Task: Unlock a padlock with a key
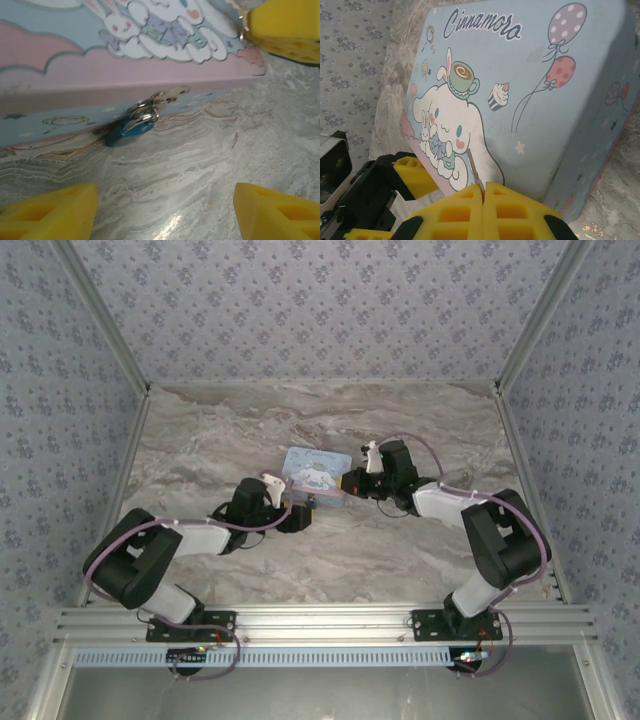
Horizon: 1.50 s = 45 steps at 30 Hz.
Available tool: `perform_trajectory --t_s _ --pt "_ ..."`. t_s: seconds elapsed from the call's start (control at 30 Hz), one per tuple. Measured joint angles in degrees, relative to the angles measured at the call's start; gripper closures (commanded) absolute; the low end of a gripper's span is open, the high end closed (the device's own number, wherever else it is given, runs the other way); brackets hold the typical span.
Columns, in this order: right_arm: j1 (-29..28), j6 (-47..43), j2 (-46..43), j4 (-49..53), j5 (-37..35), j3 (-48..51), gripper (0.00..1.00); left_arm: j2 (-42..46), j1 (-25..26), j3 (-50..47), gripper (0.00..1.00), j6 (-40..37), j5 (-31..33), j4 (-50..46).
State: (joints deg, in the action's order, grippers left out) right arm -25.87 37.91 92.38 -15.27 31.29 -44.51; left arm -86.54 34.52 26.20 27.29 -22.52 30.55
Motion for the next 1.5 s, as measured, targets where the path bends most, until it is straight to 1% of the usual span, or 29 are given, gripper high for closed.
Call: perform_trajectory --t_s 0.4,0.9,1.17,1.5 --pt "0.0 -1.64 0.0 0.13 0.0 0.0 1.0 -5.62 1.03 2.19 0.36 -0.7 3.1 3.23" --pt "0.02 -3.1 0.0 0.22 0.2 0.0 1.0 -11.52 3.54 5.4 0.43 -1.92 9.33 6.99" --pt "0.13 -3.48 0.0 0.24 0.44 0.0 1.0 -12.66 4.9 6.36 0.49 -1.95 13.38 7.02" --pt "0.13 -3.5 0.0 0.24 0.44 0.0 1.0 -14.91 7.3 8.98 0.57 -1.73 20.22 6.05"
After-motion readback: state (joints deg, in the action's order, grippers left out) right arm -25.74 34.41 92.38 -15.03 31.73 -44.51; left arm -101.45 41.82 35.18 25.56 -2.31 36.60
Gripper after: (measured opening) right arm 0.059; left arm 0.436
